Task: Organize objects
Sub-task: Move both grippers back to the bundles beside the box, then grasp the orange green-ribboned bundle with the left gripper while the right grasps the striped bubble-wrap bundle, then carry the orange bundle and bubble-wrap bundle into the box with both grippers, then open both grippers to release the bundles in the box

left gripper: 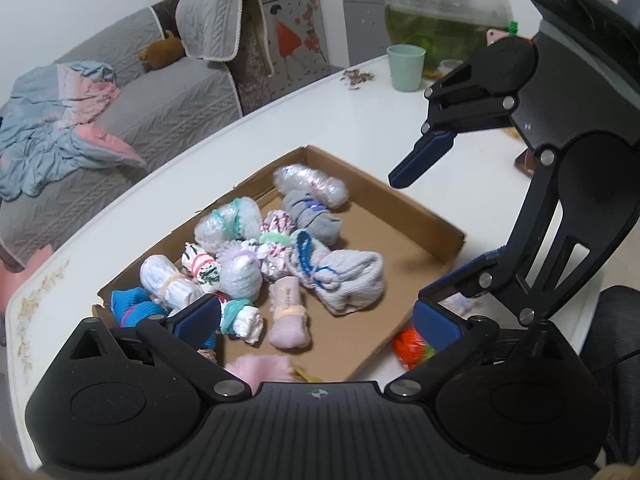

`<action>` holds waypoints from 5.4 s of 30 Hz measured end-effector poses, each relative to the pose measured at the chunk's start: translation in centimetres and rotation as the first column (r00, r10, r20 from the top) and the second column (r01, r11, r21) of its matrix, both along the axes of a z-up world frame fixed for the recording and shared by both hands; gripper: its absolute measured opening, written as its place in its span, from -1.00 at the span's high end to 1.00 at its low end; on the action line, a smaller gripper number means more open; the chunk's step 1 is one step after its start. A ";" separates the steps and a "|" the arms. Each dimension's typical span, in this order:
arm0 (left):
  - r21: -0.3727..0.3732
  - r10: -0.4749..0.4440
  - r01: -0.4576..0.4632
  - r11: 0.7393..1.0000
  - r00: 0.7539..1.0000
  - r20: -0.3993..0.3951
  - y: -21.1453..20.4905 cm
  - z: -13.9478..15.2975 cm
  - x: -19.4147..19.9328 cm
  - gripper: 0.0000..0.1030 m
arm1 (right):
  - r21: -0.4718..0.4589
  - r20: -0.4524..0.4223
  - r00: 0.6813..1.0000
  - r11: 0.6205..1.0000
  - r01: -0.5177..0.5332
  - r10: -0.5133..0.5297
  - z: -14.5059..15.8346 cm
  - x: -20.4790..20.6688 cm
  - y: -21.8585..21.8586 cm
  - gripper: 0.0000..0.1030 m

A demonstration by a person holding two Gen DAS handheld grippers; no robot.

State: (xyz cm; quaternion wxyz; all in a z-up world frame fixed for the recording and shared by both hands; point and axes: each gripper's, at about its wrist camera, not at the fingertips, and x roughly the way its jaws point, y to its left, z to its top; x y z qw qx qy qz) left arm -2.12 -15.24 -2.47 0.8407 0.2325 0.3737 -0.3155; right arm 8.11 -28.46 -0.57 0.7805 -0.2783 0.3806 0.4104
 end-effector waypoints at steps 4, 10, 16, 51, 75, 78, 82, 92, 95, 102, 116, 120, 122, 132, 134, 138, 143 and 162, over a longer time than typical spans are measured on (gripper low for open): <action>0.009 -0.012 0.012 1.000 1.000 0.009 0.0 0.4 -1.7 -0.99 | 0.007 0.006 1.000 1.000 0.011 -0.011 0.5 -1.5 -0.4 -0.49; 0.017 -0.012 0.012 1.000 1.000 -0.003 0.1 -0.1 -3.7 -0.99 | 0.028 0.008 1.000 0.999 0.022 -0.022 0.6 -3.5 -1.1 -0.54; 0.029 -0.022 0.023 0.999 0.999 -0.030 -0.3 -1.8 -5.2 -0.99 | 0.046 -0.013 0.997 0.996 0.071 -0.070 -0.7 -4.7 -2.2 -0.54; -0.048 -0.047 0.040 0.998 0.987 -0.155 -4.1 -10.9 -4.2 -0.45 | 0.140 -0.107 0.928 0.919 0.369 -0.356 -9.4 -5.1 -5.9 0.31; -0.081 -0.049 0.038 0.996 0.990 -0.131 -3.7 -6.0 -4.1 0.28 | 0.174 -0.105 0.937 0.922 0.347 -0.333 -6.0 -5.7 -7.0 0.44; -0.114 -0.045 0.031 0.993 0.992 -0.117 -3.8 -4.5 -3.2 0.28 | 0.173 -0.077 0.939 0.923 0.345 -0.336 -4.4 -5.6 -7.4 0.44; -0.143 -0.046 0.034 0.989 0.995 -0.083 -4.8 -2.6 -1.7 0.28 | 0.201 -0.047 0.935 0.913 0.354 -0.352 -1.9 -5.0 -8.5 0.44; -0.245 0.046 -0.069 0.967 0.994 -0.099 -7.5 -1.3 4.1 0.27 | 0.244 0.012 0.918 0.892 0.381 -0.395 1.6 -0.2 -9.1 0.44; -0.274 0.074 -0.116 0.955 0.984 -0.161 -7.9 -3.3 5.6 0.27 | 0.249 0.011 0.914 0.887 0.389 -0.405 1.4 1.0 -8.9 0.44; -0.192 0.131 -0.175 0.966 0.966 -0.222 -7.5 -8.0 7.3 0.27 | 0.224 -0.005 0.913 0.890 0.398 -0.407 0.2 2.2 -8.7 0.44; -0.076 0.168 -0.181 0.981 0.974 -0.149 -4.3 -7.6 6.4 0.26 | 0.133 -0.060 0.943 0.934 0.333 -0.327 -2.5 2.6 -3.7 0.44; -0.056 0.164 -0.172 0.983 0.977 -0.136 -4.5 -7.9 5.9 0.26 | 0.095 -0.083 0.939 0.936 0.340 -0.333 -3.5 3.0 -2.9 0.44; -0.062 0.168 -0.178 0.982 0.975 -0.144 -4.4 -7.9 5.9 0.25 | 0.081 -0.095 0.936 0.934 0.347 -0.339 -4.0 3.2 -2.7 0.44; -0.071 0.177 -0.189 0.979 0.972 -0.152 -4.2 -8.0 5.9 0.25 | 0.040 -0.117 0.929 0.933 0.359 -0.352 -5.2 3.4 -2.1 0.43; -0.072 0.176 -0.189 0.979 0.972 -0.154 -4.2 -8.1 5.9 0.22 | 0.036 -0.116 0.929 0.933 0.357 -0.351 -5.3 3.4 -2.0 0.43; -0.072 0.173 -0.186 0.980 0.972 -0.160 -4.2 -8.2 5.9 0.21 | 0.025 -0.121 0.928 0.933 0.359 -0.354 -5.6 3.6 -1.9 0.42; -0.077 0.161 -0.177 0.981 0.972 -0.171 -4.2 -8.2 5.8 0.17 | 0.008 -0.126 0.922 0.929 0.369 -0.365 -6.1 3.7 -1.9 0.42; -0.095 0.203 -0.227 0.969 0.955 -0.215 -3.0 -5.3 4.5 -0.75 | 0.038 -0.119 0.910 0.914 0.404 -0.397 -4.0 3.0 -2.4 0.27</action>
